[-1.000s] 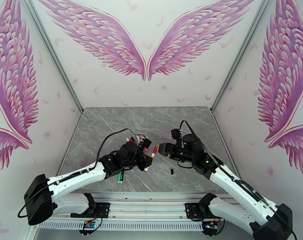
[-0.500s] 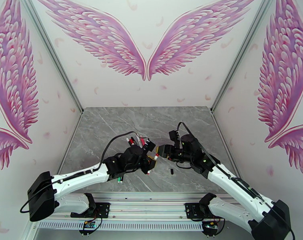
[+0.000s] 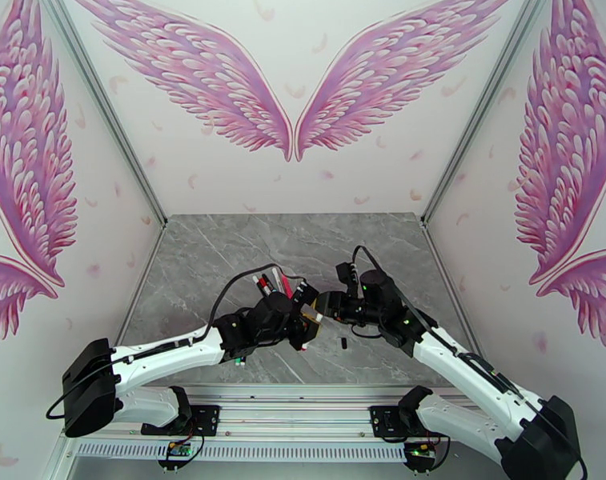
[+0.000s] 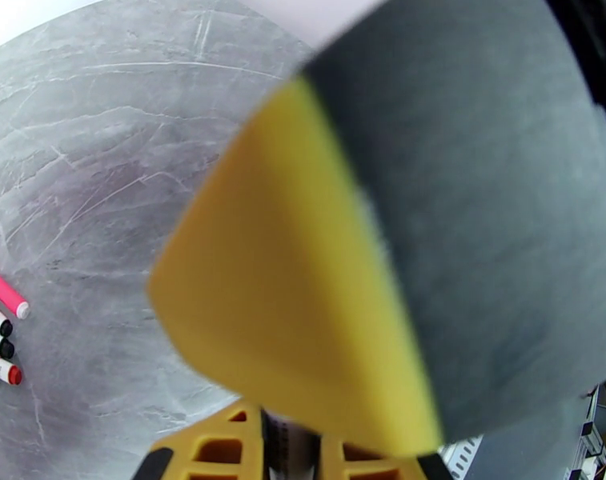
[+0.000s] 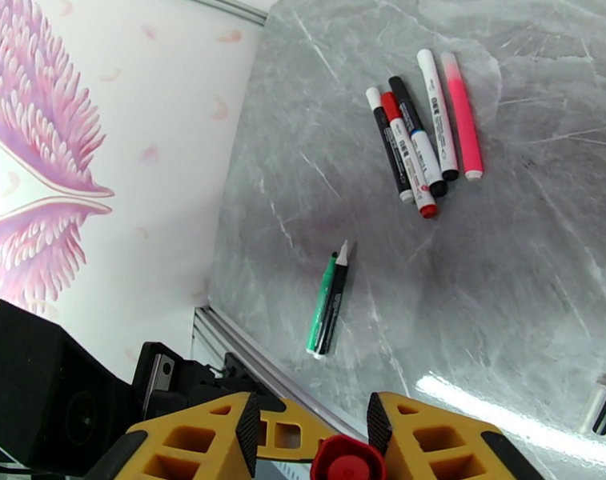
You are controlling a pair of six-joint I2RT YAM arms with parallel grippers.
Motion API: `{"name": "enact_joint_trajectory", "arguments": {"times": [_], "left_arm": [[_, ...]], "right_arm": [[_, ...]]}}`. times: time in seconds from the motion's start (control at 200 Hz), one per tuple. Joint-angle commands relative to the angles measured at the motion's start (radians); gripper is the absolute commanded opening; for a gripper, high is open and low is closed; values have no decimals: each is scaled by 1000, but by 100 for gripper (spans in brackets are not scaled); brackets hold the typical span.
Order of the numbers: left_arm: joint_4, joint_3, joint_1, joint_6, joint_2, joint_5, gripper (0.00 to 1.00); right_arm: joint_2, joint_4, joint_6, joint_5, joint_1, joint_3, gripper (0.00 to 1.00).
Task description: Open the pen caps
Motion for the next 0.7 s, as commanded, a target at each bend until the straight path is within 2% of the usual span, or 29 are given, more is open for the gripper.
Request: {"name": "enact_joint_trajectory", "arguments": {"times": [0.0,0.29,0.595,0.695], "left_arm": [[14,39,-6,-11,9,-1,17],[-16,46,-6,-22,16,-10,17],[-17,47,-5,-27,16,-3,18],[-7,42,-6,-34,20,15,24]], "right_arm": [[5,28,0,-9,-4,-17,40],[-1,-47,-46,42,-5,3,25],[-10,-63,-56,64,-6,6,18],[-20,-63,-56,65,-5,8,18]]}}
